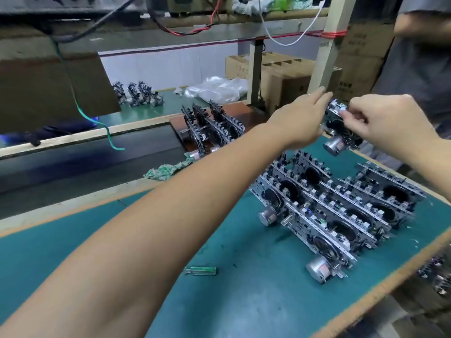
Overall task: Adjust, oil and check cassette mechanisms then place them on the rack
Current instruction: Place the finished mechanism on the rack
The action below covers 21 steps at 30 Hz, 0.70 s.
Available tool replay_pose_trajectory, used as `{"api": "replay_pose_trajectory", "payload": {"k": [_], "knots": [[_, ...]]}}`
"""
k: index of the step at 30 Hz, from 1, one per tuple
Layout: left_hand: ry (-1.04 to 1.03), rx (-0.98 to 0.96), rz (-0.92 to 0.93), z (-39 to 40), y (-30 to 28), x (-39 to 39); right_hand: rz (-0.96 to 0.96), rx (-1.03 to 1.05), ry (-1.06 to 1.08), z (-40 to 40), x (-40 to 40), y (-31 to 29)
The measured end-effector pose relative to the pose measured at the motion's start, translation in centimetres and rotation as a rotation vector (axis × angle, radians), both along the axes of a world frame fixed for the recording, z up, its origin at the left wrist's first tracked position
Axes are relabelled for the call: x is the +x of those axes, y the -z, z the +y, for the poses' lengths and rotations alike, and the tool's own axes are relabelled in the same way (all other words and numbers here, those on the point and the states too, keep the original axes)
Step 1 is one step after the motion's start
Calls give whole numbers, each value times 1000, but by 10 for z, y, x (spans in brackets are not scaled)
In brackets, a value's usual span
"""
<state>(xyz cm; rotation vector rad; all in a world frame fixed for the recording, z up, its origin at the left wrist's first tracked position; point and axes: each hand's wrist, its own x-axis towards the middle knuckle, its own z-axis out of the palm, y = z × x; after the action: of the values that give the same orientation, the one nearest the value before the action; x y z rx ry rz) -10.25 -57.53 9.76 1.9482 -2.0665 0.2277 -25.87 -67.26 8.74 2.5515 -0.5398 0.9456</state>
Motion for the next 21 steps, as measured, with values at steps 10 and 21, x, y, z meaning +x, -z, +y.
{"api": "replay_pose_trajectory", "payload": {"k": [10,21], "knots": [[-87,297,133,-47,64,-18,148,257,171,-39,6,55],[-87,437,49,-63,84,-15,411,530,330,-37,9,62]]}}
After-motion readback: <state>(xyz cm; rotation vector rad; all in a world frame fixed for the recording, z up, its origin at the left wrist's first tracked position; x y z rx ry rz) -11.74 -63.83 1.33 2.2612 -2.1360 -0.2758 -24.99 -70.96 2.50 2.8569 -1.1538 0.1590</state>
